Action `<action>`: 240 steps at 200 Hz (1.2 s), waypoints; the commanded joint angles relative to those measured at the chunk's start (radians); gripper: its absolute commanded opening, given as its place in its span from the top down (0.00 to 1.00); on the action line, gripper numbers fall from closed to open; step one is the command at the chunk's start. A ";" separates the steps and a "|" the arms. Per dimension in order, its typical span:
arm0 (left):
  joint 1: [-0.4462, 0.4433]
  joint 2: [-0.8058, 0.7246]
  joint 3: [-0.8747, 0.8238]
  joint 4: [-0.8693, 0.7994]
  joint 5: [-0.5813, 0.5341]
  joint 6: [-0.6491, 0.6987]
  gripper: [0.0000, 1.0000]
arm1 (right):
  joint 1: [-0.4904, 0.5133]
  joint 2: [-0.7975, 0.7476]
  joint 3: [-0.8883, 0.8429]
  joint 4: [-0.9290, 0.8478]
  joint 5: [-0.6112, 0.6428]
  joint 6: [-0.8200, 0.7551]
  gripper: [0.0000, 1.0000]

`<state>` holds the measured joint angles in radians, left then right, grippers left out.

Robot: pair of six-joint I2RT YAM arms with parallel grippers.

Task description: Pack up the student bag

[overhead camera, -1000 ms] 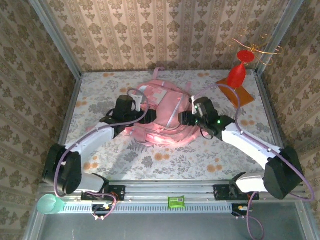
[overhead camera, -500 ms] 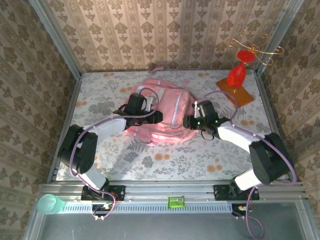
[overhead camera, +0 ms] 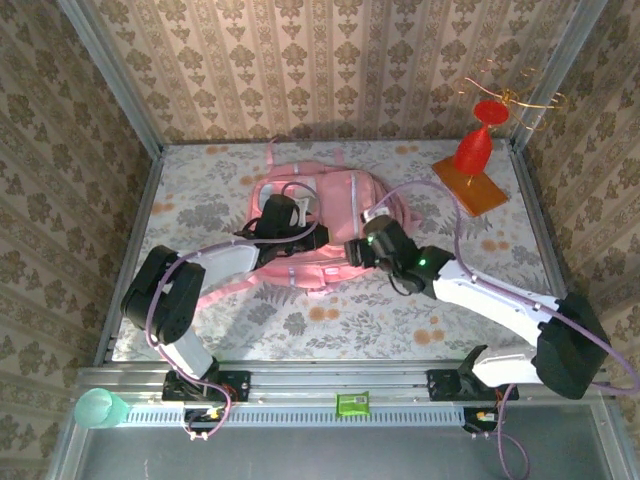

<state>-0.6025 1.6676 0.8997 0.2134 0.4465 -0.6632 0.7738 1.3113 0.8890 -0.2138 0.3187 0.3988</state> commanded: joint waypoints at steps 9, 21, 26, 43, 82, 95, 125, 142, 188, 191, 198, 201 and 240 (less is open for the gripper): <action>-0.020 0.012 -0.021 0.050 0.058 -0.028 1.00 | 0.075 0.134 0.023 0.046 0.149 0.125 0.30; -0.020 0.011 -0.017 0.050 0.072 -0.029 1.00 | 0.075 0.177 0.041 0.048 0.168 0.166 0.34; -0.019 0.011 -0.015 0.046 0.078 -0.030 1.00 | 0.076 0.194 0.044 0.050 0.173 0.185 0.35; -0.020 0.009 -0.006 0.030 0.086 -0.022 1.00 | 0.076 0.237 0.043 0.075 0.189 0.254 0.37; -0.020 0.000 0.001 0.017 0.093 -0.010 1.00 | 0.074 0.315 0.046 0.157 0.233 0.297 0.39; -0.020 -0.003 0.002 0.013 0.093 -0.004 1.00 | 0.071 0.335 0.058 0.161 0.253 0.290 0.42; -0.020 -0.012 0.003 -0.002 0.093 0.011 1.00 | 0.067 0.359 0.073 0.175 0.276 0.282 0.51; -0.020 -0.015 0.002 -0.010 0.092 0.020 1.00 | 0.062 0.366 0.078 0.171 0.296 0.283 0.58; -0.020 -0.017 -0.002 -0.020 0.076 0.035 1.00 | 0.057 0.345 0.047 0.158 0.308 0.299 0.78; -0.020 -0.017 -0.002 -0.023 0.074 0.037 1.00 | 0.056 0.342 0.044 0.160 0.307 0.300 0.79; -0.020 -0.018 -0.001 -0.027 0.069 0.041 1.00 | 0.056 0.335 0.033 0.165 0.306 0.302 0.83; -0.020 -0.019 -0.002 -0.029 0.067 0.043 1.00 | 0.056 0.332 0.028 0.167 0.306 0.302 0.84; -0.009 -0.023 -0.002 -0.047 0.057 0.063 1.00 | 0.038 0.262 -0.038 0.201 0.262 0.253 1.00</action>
<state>-0.6025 1.6672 0.8944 0.2199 0.4500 -0.6495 0.8421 1.6363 0.8955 -0.0528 0.5571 0.6800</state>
